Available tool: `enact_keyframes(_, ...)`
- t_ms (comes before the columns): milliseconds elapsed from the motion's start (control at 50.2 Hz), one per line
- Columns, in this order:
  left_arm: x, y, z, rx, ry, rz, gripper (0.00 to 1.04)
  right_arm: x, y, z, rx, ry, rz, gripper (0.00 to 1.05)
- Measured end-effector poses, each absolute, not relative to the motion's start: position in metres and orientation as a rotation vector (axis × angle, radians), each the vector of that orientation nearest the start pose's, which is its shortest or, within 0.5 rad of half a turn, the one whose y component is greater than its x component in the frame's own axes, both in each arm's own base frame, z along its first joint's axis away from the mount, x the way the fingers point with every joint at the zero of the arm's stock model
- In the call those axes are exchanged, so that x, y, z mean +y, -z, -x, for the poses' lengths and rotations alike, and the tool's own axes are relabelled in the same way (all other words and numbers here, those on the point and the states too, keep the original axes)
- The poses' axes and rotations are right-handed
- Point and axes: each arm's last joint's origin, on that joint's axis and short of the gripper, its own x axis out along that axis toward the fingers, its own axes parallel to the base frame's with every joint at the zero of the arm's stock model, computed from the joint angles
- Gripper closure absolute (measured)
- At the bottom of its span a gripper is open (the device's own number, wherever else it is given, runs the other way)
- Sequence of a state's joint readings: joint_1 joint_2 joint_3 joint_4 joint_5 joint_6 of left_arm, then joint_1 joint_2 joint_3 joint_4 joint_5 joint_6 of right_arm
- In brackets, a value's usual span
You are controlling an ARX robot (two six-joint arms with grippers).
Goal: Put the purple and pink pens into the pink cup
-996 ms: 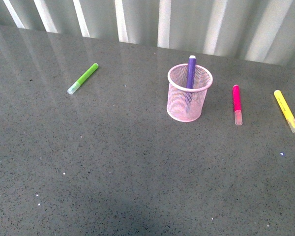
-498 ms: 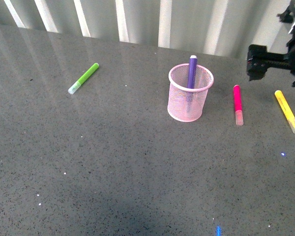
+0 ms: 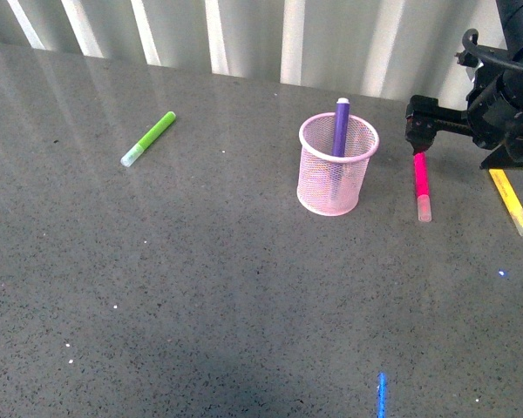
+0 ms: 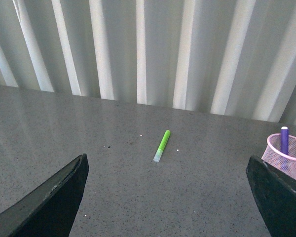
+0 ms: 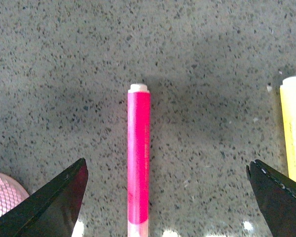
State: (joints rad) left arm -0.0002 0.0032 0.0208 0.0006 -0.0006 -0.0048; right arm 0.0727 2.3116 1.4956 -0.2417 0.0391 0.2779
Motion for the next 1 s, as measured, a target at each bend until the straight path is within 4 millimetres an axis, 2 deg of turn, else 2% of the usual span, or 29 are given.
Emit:
enact_keyframes(139, 0.000, -0.170, -0.097, -0.018, 0.000, 0.005, 0.07, 0.033, -0.068, -0.467, 1.065, 0.113, -0.195, 0.07)
enact_keyframes(378, 0.000, -0.170, -0.097, -0.018, 0.000, 0.005, 0.07, 0.033, -0.048, -0.475, 1.097, 0.114, -0.194, 0.07)
enact_keyframes(657, 0.000, -0.170, -0.097, -0.018, 0.000, 0.005, 0.07, 0.033, -0.041, -0.481, 1.078, 0.126, -0.186, 0.07)
enact_keyframes(996, 0.000, -0.170, -0.097, -0.018, 0.000, 0.005, 0.07, 0.027, -0.039, -0.485, 1.042, 0.138, -0.169, 0.50)
